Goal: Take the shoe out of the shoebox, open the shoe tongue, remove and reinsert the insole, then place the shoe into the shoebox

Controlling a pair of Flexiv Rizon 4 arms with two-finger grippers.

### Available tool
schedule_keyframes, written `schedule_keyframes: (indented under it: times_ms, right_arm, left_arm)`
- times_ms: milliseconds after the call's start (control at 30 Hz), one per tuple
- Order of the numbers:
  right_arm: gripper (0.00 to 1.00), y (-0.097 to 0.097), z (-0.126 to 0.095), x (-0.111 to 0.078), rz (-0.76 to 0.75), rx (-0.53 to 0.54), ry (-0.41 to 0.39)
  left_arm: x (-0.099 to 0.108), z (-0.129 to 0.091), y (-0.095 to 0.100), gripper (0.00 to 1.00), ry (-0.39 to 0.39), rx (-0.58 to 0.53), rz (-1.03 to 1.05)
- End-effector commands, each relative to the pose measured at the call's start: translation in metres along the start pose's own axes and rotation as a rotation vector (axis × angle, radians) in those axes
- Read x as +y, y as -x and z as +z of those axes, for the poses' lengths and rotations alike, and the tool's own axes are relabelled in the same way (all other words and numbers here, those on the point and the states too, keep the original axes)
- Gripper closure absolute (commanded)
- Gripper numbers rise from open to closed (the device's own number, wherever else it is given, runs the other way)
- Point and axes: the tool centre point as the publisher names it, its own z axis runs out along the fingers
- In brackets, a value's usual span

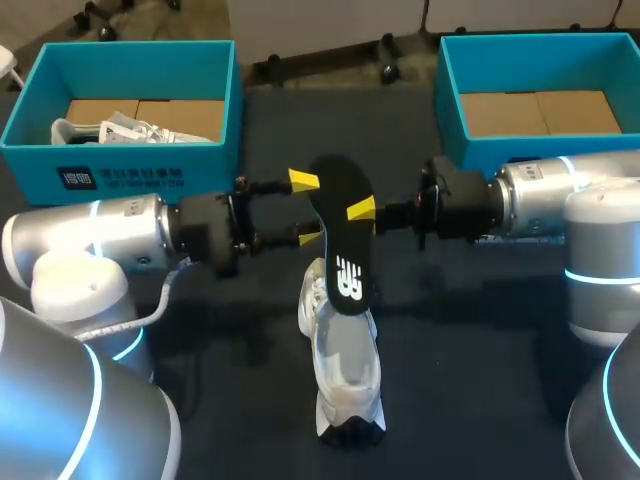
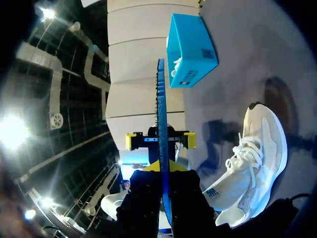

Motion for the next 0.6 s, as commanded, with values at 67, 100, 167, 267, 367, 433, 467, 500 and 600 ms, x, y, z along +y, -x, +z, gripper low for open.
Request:
schedule_keyframes:
  times_ms: [67, 100, 167, 267, 367, 433, 467, 500, 600]
  right_arm:
    - [1.00, 0.002, 0.004, -0.004, 0.003, -0.011, -0.006]
    - [1.00, 0.003, 0.005, -0.005, 0.004, -0.012, -0.007]
    - [1.00, 0.004, 0.006, -0.006, 0.001, -0.012, -0.011]
    - [1.00, 0.006, 0.008, -0.005, -0.009, -0.014, -0.014]
    - [1.00, 0.006, 0.008, -0.005, -0.010, -0.013, -0.013]
    - [1.00, 0.006, 0.008, -0.005, -0.010, -0.013, -0.013]
    - [1.00, 0.006, 0.008, -0.005, -0.010, -0.013, -0.013]
    - [1.00, 0.006, 0.008, -0.005, -0.010, -0.013, -0.013]
    - [1.00, 0.006, 0.008, -0.005, -0.010, -0.013, -0.013]
  left_arm:
    - [0.009, 0.011, -0.003, 0.08, -0.006, 0.001, -0.003]
    - [0.009, 0.012, -0.003, 0.09, -0.007, 0.003, -0.003]
    - [0.010, 0.013, -0.003, 0.17, -0.008, 0.006, -0.003]
    - [0.009, 0.016, -0.005, 0.27, -0.009, 0.008, -0.005]
    - [0.008, 0.019, -0.007, 0.42, -0.012, 0.013, -0.002]
    - [0.007, 0.020, -0.008, 0.51, -0.015, 0.015, -0.001]
    - [0.007, 0.021, -0.008, 0.53, -0.016, 0.016, -0.001]
    - [0.007, 0.021, -0.008, 0.53, -0.016, 0.016, 0.000]
    - [0.006, 0.022, -0.008, 0.59, -0.007, 0.013, 0.008]
